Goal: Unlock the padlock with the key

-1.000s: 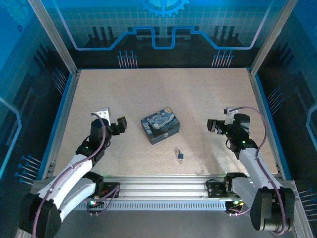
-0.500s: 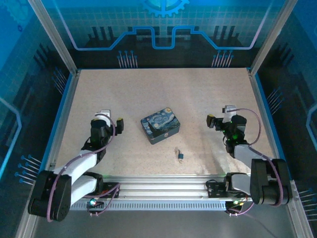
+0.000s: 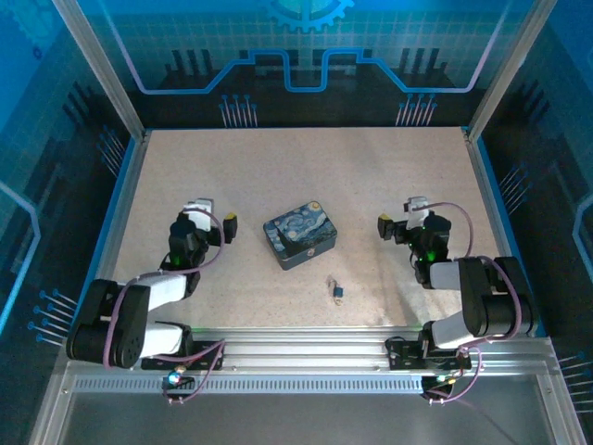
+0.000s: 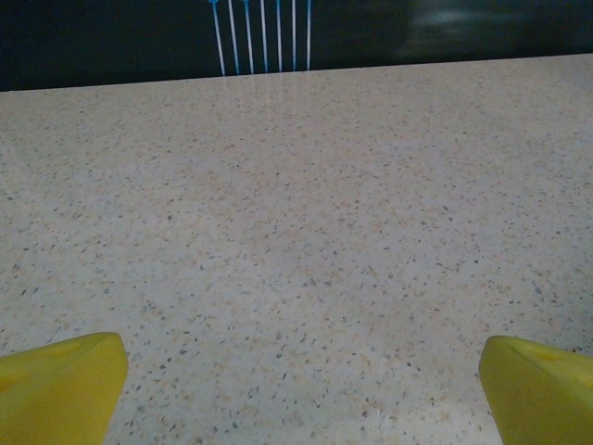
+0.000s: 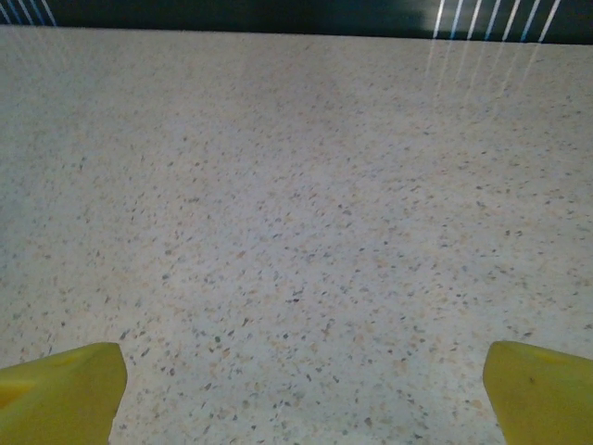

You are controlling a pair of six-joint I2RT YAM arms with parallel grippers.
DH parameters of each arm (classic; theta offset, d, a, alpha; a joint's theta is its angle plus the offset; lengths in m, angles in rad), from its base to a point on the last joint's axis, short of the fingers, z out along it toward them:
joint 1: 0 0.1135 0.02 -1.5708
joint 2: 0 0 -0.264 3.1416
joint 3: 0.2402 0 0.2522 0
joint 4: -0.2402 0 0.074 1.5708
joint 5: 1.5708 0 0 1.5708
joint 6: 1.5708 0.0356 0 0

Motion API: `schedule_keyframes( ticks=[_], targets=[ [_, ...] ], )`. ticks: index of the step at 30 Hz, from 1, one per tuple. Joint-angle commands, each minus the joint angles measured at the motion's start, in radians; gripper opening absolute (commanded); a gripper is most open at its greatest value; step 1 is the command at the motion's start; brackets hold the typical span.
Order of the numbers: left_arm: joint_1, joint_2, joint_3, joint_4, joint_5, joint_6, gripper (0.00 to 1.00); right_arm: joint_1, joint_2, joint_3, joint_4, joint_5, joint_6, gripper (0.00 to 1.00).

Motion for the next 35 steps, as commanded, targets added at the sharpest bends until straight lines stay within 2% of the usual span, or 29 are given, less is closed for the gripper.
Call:
schedule_keyframes(
  ticks=[1, 3, 6, 9, 14, 16, 35],
  targets=[
    [0.019, 0.07, -0.015, 0.162, 0.079, 0.006, 0.99, 0.023, 0.02, 0.062, -0.002, -0.015, -0.044, 1.0],
    [0.02, 0.152, -0.029, 0.271, 0.077, 0.003, 0.99, 0.025, 0.032, 0.125, -0.106, 0.004, -0.04, 1.0],
    [0.019, 0.277, -0.054, 0.467, 0.051, 0.005, 0.99, 0.033, 0.032, 0.13, -0.121, 0.039, -0.034, 1.0],
    [0.021, 0.253, -0.04, 0.401, 0.032, -0.009, 0.99, 0.033, 0.033, 0.13, -0.118, 0.041, -0.035, 1.0],
    [0.033, 0.233, 0.086, 0.138, 0.005, -0.026, 0.99, 0.036, 0.033, 0.13, -0.118, 0.045, -0.037, 1.0],
    [0.054, 0.235, 0.119, 0.08, -0.022, -0.067, 0.99, 0.036, 0.033, 0.129, -0.118, 0.045, -0.037, 1.0],
    [0.063, 0.236, 0.118, 0.083, -0.021, -0.078, 0.99, 0.045, 0.033, 0.131, -0.12, 0.061, -0.04, 1.0]
  ],
)
